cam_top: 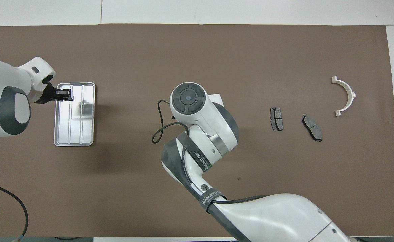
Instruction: Place bearing gear from tray to pile
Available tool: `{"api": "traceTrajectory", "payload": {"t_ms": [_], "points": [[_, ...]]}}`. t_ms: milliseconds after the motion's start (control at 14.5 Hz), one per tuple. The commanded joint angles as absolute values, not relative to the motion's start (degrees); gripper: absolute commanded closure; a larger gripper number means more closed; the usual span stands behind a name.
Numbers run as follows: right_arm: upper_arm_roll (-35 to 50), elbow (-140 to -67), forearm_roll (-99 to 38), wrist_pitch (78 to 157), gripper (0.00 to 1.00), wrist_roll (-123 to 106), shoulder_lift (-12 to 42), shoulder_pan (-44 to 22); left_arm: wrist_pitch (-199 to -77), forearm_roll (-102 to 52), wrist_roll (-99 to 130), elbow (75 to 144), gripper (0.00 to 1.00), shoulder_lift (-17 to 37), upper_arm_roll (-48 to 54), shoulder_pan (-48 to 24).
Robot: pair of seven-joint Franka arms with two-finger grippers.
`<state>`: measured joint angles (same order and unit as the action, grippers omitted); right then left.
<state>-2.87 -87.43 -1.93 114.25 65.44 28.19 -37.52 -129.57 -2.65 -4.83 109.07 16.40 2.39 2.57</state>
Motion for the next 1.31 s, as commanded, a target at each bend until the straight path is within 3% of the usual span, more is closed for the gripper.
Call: {"api": "traceTrajectory", "payload": {"t_ms": [0,207,551,895,1240], "points": [[-2.29,-84.48,-2.99,105.94,1.0,56.29,23.74,-32.98,-129.99,-2.9,2.6,109.86,1.0,15.56,2.29,-2.08],[-2.55,-80.78,-2.55,98.11,1.0,43.64,21.54,-27.88,-129.73,-2.55,14.82,110.04,1.0,15.47,2.02,-9.82],[-2.9,-80.6,-1.76,95.45,1.0,15.78,18.98,-16.81,-129.9,-0.44,33.19,109.6,1.0,15.73,2.11,-21.51],[-2.73,-83.75,-1.14,100.44,1.0,2.03,19.42,-8.98,-131.31,-0.44,45.16,109.34,1.0,17.14,2.11,-30.31],[-2.73,-93.76,-1.23,115.19,1.0,-0.78,20.39,-5.98,-132.45,0.17,53.6,109.34,1.0,17.75,2.11,-36.12]]}}
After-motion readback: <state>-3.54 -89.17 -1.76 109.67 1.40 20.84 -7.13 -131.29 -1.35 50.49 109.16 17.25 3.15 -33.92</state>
